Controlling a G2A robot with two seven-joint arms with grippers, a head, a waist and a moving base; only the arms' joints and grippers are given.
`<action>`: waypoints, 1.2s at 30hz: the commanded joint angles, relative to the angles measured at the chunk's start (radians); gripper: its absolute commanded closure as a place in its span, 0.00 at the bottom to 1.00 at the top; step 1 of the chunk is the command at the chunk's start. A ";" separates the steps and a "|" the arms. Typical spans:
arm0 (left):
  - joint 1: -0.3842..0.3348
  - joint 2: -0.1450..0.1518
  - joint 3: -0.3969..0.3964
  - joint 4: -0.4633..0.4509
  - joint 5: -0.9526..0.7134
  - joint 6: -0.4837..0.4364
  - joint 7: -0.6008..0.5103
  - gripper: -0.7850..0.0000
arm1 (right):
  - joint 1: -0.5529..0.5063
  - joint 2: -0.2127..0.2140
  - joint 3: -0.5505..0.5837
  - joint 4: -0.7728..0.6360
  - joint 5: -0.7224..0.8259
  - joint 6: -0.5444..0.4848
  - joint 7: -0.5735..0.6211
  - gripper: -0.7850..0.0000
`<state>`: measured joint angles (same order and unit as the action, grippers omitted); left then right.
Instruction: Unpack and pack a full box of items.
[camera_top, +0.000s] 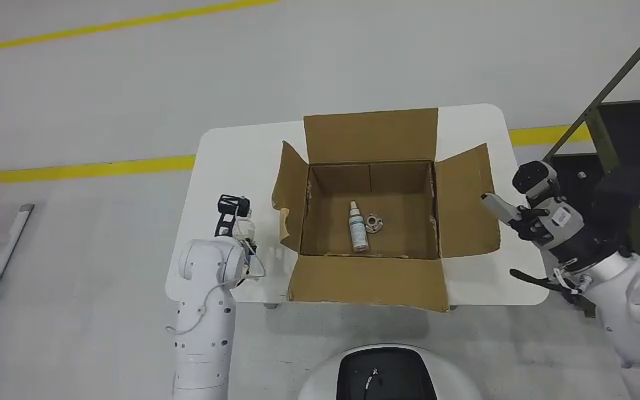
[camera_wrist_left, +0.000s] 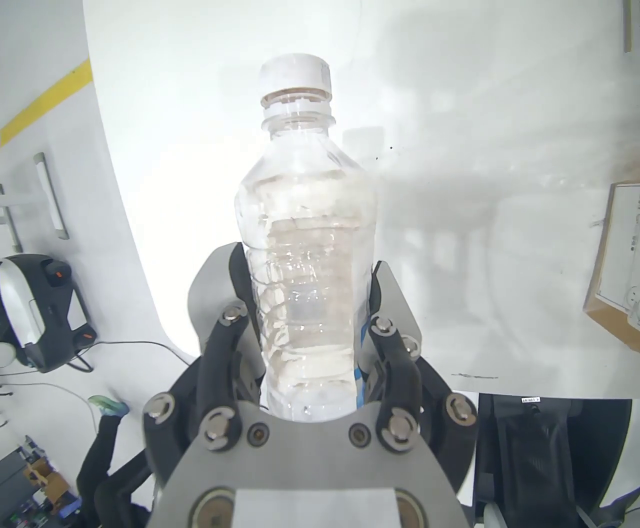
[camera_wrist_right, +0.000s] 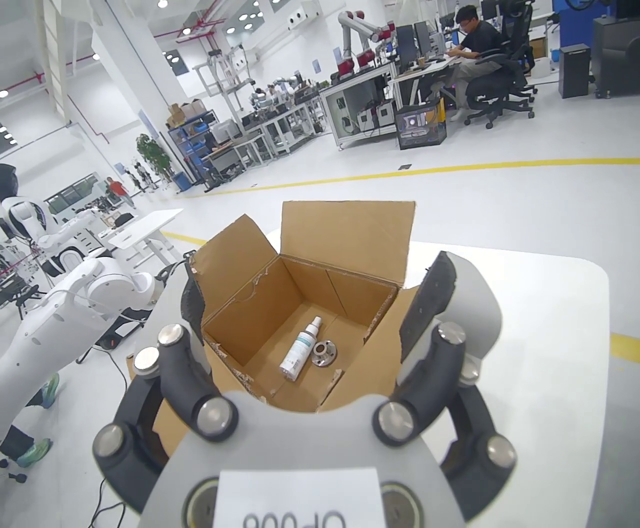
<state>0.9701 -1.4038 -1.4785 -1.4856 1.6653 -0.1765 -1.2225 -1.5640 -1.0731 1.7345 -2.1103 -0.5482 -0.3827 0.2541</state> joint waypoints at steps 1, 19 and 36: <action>-0.005 -0.002 0.020 0.018 0.000 0.014 0.003 1.00 | 0.015 0.001 0.002 0.015 0.009 -0.023 0.007 0.00; -0.043 -0.002 0.063 0.125 0.024 0.031 0.026 0.00 | 0.089 0.004 -0.036 0.061 -0.001 -0.012 0.069 0.00; 0.039 0.014 0.003 -0.158 0.033 0.028 0.004 0.00 | 0.199 -0.001 -0.174 0.067 -0.041 0.107 0.175 1.00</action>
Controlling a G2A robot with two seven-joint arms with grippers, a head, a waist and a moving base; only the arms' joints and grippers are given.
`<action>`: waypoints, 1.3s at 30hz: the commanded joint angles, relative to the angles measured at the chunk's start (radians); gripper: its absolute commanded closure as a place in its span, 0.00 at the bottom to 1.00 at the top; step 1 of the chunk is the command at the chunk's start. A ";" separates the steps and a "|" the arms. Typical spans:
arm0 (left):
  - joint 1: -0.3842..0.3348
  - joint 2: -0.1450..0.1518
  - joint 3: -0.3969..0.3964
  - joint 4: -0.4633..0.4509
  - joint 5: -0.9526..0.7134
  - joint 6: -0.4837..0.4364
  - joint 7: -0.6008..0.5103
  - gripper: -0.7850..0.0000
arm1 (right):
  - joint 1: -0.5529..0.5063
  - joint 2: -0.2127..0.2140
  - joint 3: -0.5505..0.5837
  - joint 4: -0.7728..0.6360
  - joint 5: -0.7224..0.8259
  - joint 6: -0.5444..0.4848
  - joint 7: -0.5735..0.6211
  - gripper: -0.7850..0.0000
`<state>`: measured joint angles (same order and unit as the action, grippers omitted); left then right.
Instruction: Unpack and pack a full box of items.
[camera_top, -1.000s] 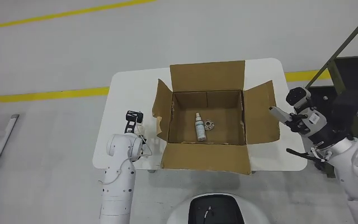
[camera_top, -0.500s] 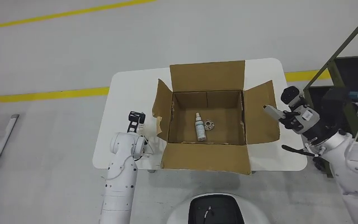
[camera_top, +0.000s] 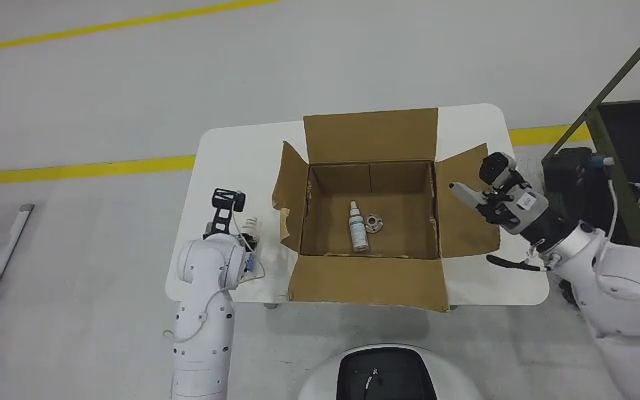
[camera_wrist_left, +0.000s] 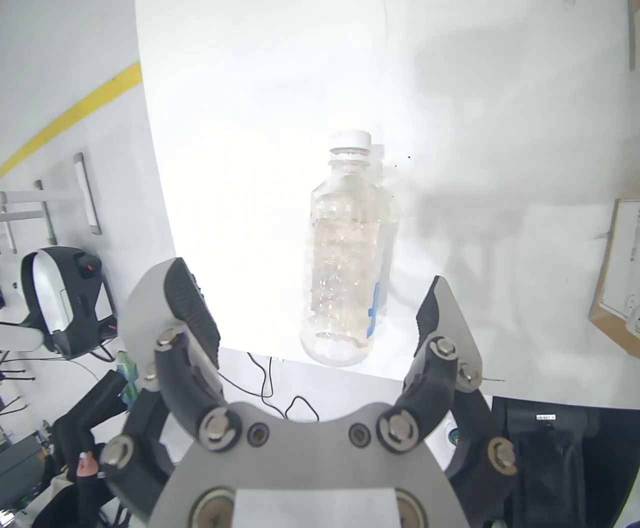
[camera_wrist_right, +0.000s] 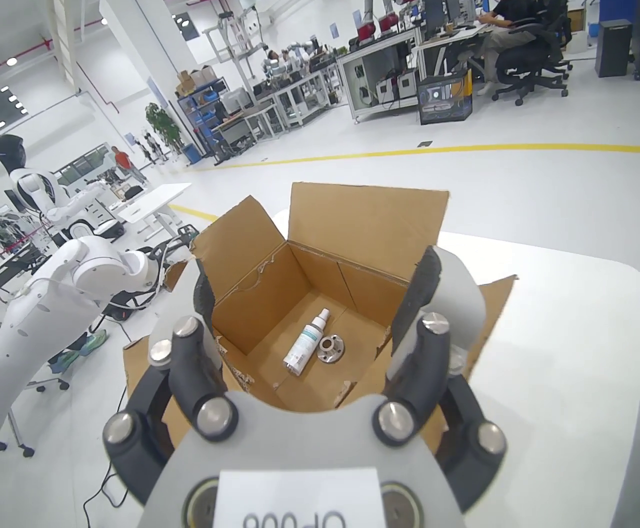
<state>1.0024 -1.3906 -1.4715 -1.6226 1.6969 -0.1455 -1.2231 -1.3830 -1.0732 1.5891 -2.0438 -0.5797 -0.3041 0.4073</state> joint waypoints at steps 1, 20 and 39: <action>0.011 0.002 -0.010 -0.037 0.010 0.007 0.012 0.00 | 0.035 -0.003 -0.058 0.005 -0.021 0.054 0.047 1.00; 0.024 0.004 -0.040 -0.081 0.000 0.087 0.065 0.00 | 0.202 -0.025 -0.302 0.102 -0.183 0.246 0.184 1.00; 0.024 0.004 -0.040 -0.081 0.000 0.087 0.065 0.00 | 0.561 -0.121 -0.677 0.360 -0.343 0.580 0.454 1.00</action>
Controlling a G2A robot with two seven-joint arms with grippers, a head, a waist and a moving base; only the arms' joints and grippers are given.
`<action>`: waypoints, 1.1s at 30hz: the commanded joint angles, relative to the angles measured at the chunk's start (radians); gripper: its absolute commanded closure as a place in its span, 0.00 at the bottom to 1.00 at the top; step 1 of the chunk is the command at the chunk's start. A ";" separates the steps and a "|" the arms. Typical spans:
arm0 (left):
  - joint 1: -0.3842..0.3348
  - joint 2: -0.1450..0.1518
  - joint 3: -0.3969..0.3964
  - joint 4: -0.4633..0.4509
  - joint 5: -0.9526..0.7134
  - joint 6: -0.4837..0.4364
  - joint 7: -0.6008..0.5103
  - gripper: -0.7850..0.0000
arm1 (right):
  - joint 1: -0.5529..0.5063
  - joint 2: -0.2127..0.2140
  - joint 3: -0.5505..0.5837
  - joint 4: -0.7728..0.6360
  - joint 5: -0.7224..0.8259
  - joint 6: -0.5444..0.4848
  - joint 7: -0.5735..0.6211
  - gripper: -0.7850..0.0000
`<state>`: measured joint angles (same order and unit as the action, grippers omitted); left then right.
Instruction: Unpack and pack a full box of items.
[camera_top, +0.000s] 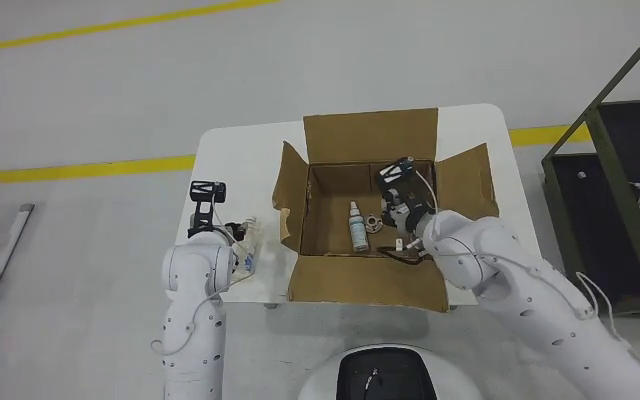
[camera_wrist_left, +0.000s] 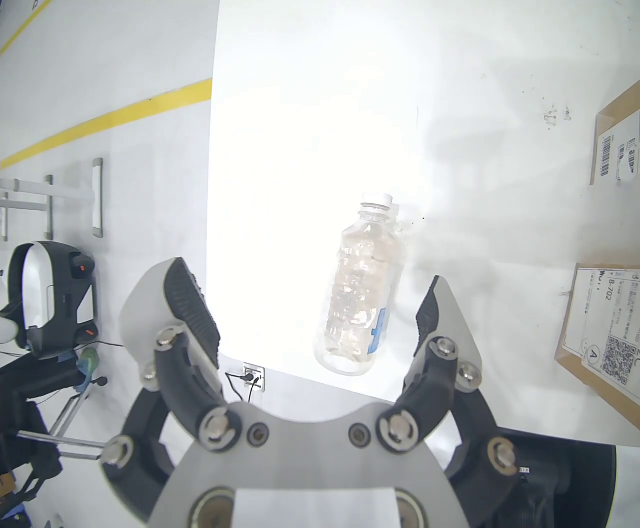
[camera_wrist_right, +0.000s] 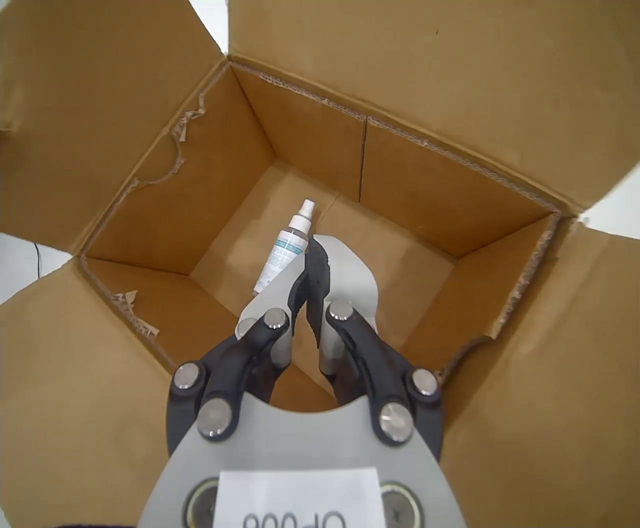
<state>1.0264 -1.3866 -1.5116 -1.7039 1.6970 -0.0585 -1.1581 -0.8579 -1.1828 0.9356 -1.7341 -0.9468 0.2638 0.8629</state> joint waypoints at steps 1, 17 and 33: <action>0.000 0.000 0.000 0.000 0.000 0.000 0.000 0.00 | 0.063 -0.020 -0.046 0.091 0.024 0.016 0.001 1.00; 0.000 0.000 0.000 0.000 0.000 0.000 0.000 0.00 | 0.079 -0.027 -0.056 0.110 0.034 0.019 -0.003 1.00; 0.000 0.000 0.000 0.000 0.000 0.000 0.000 0.00 | 0.206 -0.121 -0.250 0.178 -0.050 0.205 0.062 1.00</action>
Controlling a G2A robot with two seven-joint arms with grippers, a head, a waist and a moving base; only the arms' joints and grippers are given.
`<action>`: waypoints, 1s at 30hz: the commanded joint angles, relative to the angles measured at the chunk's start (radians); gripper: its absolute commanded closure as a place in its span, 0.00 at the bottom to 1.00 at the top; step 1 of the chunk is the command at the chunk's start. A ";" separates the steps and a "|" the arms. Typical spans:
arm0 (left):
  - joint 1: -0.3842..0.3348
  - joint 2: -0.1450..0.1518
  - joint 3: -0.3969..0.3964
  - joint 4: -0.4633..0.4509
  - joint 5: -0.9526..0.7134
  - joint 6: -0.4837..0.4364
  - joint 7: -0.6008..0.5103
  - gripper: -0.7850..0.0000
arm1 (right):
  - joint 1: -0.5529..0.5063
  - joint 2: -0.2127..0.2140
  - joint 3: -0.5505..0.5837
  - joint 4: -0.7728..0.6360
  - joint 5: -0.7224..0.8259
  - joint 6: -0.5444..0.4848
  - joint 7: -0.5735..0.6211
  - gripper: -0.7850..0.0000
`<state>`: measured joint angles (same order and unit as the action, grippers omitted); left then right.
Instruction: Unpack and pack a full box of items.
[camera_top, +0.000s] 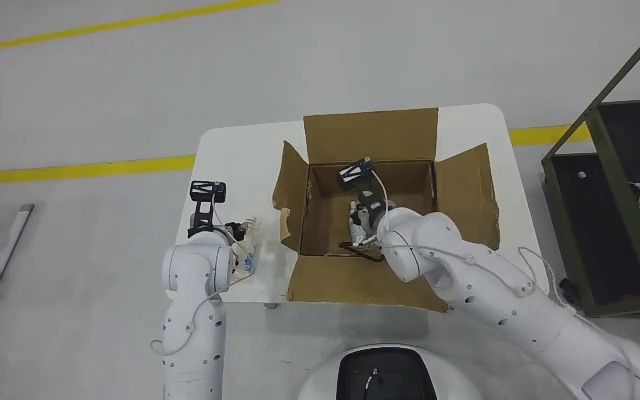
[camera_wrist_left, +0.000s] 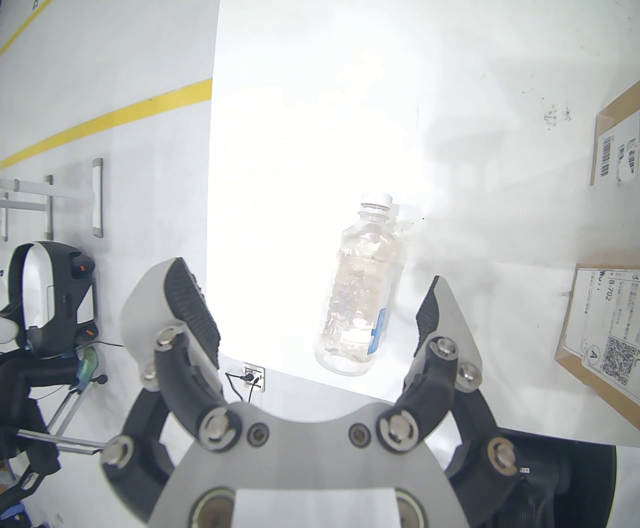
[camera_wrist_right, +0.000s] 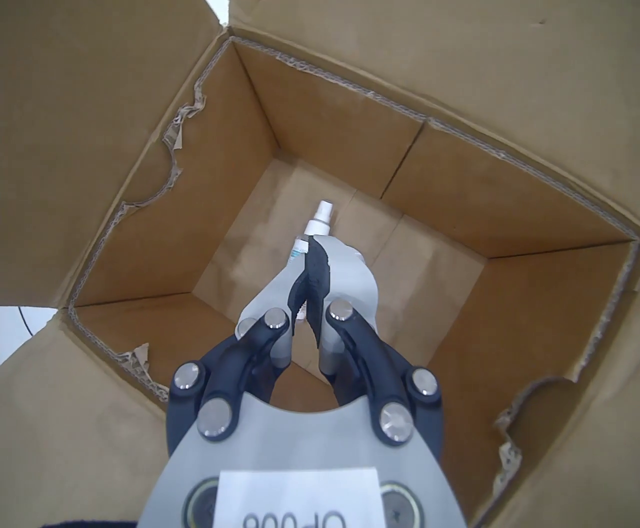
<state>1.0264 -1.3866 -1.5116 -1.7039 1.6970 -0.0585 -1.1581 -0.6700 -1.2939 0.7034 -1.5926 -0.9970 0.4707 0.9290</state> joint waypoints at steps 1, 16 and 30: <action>0.000 0.000 0.000 0.000 0.000 0.000 0.000 0.00 | 0.034 -0.019 -0.037 0.069 -0.014 -0.005 -0.005 1.00; 0.000 0.000 0.000 0.000 0.000 0.000 0.000 0.00 | 0.130 -0.129 -0.109 0.399 0.107 -0.072 -0.074 0.62; 0.000 0.000 0.000 0.000 0.000 0.000 0.000 0.00 | 0.146 -0.185 -0.113 0.553 0.147 -0.142 -0.094 0.40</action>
<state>1.0264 -1.3866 -1.5116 -1.7039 1.6970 -0.0585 -1.1581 -0.5228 -1.4744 0.5907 -1.0499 -0.8567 0.3382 0.8358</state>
